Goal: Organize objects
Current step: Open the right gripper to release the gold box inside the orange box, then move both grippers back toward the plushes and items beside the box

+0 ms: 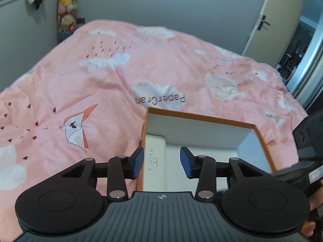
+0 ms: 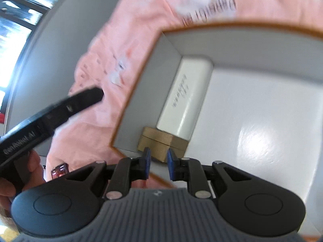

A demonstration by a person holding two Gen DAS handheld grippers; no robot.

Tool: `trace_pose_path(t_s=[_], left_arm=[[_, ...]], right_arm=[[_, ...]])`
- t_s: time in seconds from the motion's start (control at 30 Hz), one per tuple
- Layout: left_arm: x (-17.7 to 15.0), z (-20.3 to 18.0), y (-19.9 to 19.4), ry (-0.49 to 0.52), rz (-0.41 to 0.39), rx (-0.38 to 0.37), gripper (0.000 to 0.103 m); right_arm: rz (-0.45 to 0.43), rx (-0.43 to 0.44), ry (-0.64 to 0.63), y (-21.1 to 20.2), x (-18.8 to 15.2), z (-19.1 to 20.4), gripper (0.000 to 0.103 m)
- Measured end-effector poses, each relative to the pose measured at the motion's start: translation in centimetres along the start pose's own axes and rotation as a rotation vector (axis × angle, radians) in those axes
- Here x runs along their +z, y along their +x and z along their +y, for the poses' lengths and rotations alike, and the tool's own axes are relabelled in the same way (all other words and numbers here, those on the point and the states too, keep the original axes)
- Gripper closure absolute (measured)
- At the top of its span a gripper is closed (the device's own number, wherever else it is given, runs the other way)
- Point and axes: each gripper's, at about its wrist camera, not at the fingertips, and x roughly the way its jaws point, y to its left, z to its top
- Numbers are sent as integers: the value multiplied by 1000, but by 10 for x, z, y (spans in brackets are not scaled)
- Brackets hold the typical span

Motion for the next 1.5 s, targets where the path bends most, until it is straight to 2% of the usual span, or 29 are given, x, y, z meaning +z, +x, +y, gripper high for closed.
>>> trace_pose_path(t_s=[0.07, 0.1, 0.13, 0.3, 0.53, 0.73, 0.83, 0.97, 1.03, 1.1, 1.17, 1.2, 1.27, 1.4, 1.5], left_arm=[[-9, -6, -15, 1, 0, -26, 54], [-15, -9, -21, -7, 12, -47, 54], [-23, -11, -26, -15, 30, -72, 54], [-63, -20, -37, -14, 92, -104, 54], [-116, -17, -21, -17, 293, -68, 54], [-155, -18, -27, 8, 399, -97, 54], [-166, -22, -28, 41, 447, -117, 52], [-173, -24, -32, 63, 468, -107, 50], [-172, -18, -38, 29, 466, -144, 48], [-173, -16, -43, 14, 481, -187, 40], [-177, -16, -45, 18, 495, -187, 36], [-179, -13, -43, -11, 507, -192, 34], [-179, -8, -37, -64, 522, -207, 33], [-180, -9, -27, -100, 542, -218, 34], [-176, -10, -25, -108, 517, -226, 39]], right_arm=[[-106, 26, -30, -22, -19, 5, 77], [-151, 29, -53, -35, -29, 6, 67], [-186, 22, -78, -42, -41, 8, 65], [-252, -60, -145, -62, -97, 8, 65], [-206, -120, -104, -63, -152, -3, 65], [-101, -150, -75, -46, -179, -5, 65], [-85, -148, -89, -48, -188, -3, 65], [-23, -138, -116, -42, -196, 2, 65], [13, -139, -116, -38, -201, 2, 64], [57, -135, -107, -35, -205, 1, 63], [80, -133, -92, -34, -207, -1, 57], [85, -136, -87, -33, -207, -2, 56], [91, -139, -79, -31, -207, -2, 55], [82, -146, -76, -31, -206, -3, 56], [56, -160, -117, -35, -204, 4, 58]])
